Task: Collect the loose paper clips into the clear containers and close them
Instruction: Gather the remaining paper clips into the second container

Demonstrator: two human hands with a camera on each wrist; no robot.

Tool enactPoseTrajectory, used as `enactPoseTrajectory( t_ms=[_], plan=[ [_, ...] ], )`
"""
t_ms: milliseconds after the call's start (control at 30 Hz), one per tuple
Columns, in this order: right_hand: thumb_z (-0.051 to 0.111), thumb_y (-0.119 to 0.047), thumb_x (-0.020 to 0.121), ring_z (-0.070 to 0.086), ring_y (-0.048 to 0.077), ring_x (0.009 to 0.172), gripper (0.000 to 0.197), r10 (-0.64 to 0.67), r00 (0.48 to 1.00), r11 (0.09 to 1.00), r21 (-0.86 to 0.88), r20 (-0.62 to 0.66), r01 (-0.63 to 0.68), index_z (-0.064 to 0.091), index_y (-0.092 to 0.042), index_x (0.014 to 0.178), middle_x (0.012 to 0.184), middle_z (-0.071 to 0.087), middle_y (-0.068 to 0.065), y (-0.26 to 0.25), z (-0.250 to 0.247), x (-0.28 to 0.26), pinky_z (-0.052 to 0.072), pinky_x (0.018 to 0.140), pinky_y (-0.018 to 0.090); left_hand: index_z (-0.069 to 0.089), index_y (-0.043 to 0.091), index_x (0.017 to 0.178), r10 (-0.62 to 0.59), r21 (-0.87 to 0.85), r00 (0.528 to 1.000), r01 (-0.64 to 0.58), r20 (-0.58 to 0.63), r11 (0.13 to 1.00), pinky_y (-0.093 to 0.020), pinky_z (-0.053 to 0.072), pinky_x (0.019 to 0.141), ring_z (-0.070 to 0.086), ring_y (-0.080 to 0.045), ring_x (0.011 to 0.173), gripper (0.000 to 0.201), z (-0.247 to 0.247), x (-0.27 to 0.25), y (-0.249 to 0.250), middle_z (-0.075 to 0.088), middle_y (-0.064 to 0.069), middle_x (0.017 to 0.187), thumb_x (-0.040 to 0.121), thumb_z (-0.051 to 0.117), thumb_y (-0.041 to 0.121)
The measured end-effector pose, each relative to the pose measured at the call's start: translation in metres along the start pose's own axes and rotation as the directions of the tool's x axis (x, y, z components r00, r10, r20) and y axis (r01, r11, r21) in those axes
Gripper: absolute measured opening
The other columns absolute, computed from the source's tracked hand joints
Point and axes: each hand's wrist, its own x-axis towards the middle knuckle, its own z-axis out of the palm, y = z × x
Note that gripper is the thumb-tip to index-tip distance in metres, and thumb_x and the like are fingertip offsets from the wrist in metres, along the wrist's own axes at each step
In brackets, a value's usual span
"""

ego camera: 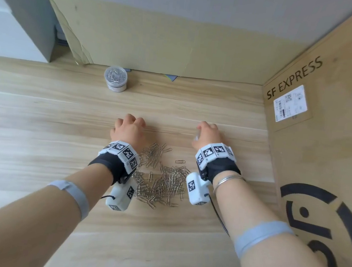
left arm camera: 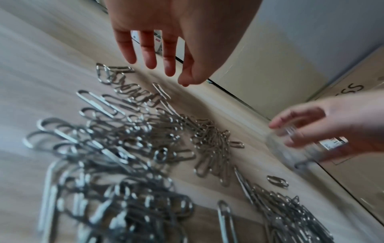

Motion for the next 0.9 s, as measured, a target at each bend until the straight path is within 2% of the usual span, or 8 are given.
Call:
enactPoseTrajectory(
  t_ms=[167, 300, 400, 500, 600, 700, 833, 900],
  plan=[
    [0.06, -0.025, 0.084, 0.048, 0.03, 0.118, 0.039, -0.208, 0.978, 0.977, 0.038, 0.0, 0.208, 0.052, -0.02, 0.122, 0.129, 0.05, 0.006, -0.049, 0.007, 0.001, 0.04, 0.098, 0.035, 0.05, 0.029, 0.115, -0.056, 0.005, 0.996, 0.056, 0.064, 0.998, -0.045, 0.036, 0.095, 0.035, -0.028, 0.119, 0.037, -0.005, -0.005, -0.003, 0.04, -0.002, 0.13, 0.085, 0.041, 0.009],
    [0.064, -0.029, 0.081, 0.047, 0.032, 0.117, 0.043, -0.269, 0.963, 0.963, 0.031, 0.009, 0.268, 0.052, -0.022, 0.122, 0.128, 0.051, 0.006, -0.07, 0.015, 0.004, 0.04, 0.096, 0.033, 0.049, 0.022, 0.122, 0.021, 0.004, 0.989, -0.021, 0.144, 1.0, -0.042, 0.038, 0.098, 0.034, -0.032, 0.119, 0.037, -0.008, -0.01, -0.004, 0.04, -0.008, 0.132, 0.086, 0.046, 0.015],
    [0.071, -0.036, 0.076, 0.047, 0.031, 0.12, 0.056, -0.279, 0.959, 0.96, 0.025, 0.051, 0.278, 0.05, -0.022, 0.126, 0.131, 0.049, 0.007, -0.073, 0.017, 0.005, 0.039, 0.099, 0.033, 0.049, 0.015, 0.125, 0.076, 0.009, 0.98, -0.079, 0.184, 0.997, -0.038, 0.034, 0.101, 0.035, -0.032, 0.121, 0.036, -0.012, -0.018, -0.001, 0.042, -0.01, 0.132, 0.09, 0.043, 0.016],
    [0.069, -0.044, 0.077, 0.049, 0.029, 0.118, 0.061, -0.225, 0.974, 0.965, 0.144, 0.019, 0.22, 0.046, -0.02, 0.129, 0.131, 0.047, 0.009, -0.068, 0.013, -0.002, 0.04, 0.098, 0.034, 0.049, 0.013, 0.124, 0.118, -0.006, 0.968, -0.119, 0.221, 0.993, -0.038, 0.036, 0.101, 0.039, -0.031, 0.12, 0.033, -0.012, -0.023, -0.001, 0.045, -0.01, 0.13, 0.093, 0.041, 0.016],
    [0.05, -0.035, 0.091, 0.054, 0.028, 0.097, 0.039, -0.086, 0.995, 0.988, 0.126, -0.049, 0.092, 0.049, -0.006, 0.117, 0.112, 0.054, 0.012, -0.051, 0.007, -0.009, 0.044, 0.081, 0.034, 0.049, 0.015, 0.12, 0.081, -0.009, 0.967, -0.082, 0.243, 0.997, -0.04, 0.041, 0.096, 0.043, -0.031, 0.114, 0.033, -0.013, -0.021, -0.003, 0.046, -0.01, 0.124, 0.089, 0.042, 0.008],
    [0.043, -0.024, 0.093, 0.061, 0.03, 0.087, 0.03, 0.066, 0.993, 0.997, -0.05, 0.1, -0.061, 0.051, -0.002, 0.112, 0.1, 0.061, 0.015, -0.028, 0.011, -0.015, 0.044, 0.067, 0.032, 0.047, 0.014, 0.116, 0.023, 0.044, 0.972, -0.034, 0.232, 0.998, -0.039, 0.044, 0.087, 0.044, -0.032, 0.109, 0.035, -0.014, -0.02, -0.003, 0.046, -0.012, 0.117, 0.085, 0.037, 0.0],
    [0.046, -0.019, 0.089, 0.063, 0.031, 0.086, 0.026, 0.123, 0.976, 0.987, -0.121, 0.177, -0.103, 0.058, -0.001, 0.104, 0.097, 0.064, 0.014, -0.009, 0.023, -0.026, 0.049, 0.069, 0.033, 0.045, 0.014, 0.115, 0.004, 0.041, 0.969, -0.015, 0.248, 0.999, -0.04, 0.046, 0.087, 0.045, -0.033, 0.107, 0.037, -0.005, -0.025, 0.003, 0.044, -0.014, 0.117, 0.083, 0.035, -0.002],
    [0.046, -0.019, 0.091, 0.06, 0.029, 0.09, 0.021, 0.09, 0.971, 0.99, -0.126, 0.222, -0.063, 0.061, -0.004, 0.088, 0.098, 0.06, 0.011, -0.009, 0.029, -0.03, 0.047, 0.071, 0.031, 0.045, 0.014, 0.114, 0.042, 0.03, 0.964, -0.052, 0.264, 0.998, -0.039, 0.046, 0.084, 0.046, -0.031, 0.103, 0.037, 0.002, -0.029, 0.007, 0.043, -0.012, 0.117, 0.082, 0.036, -0.001]
  ],
)
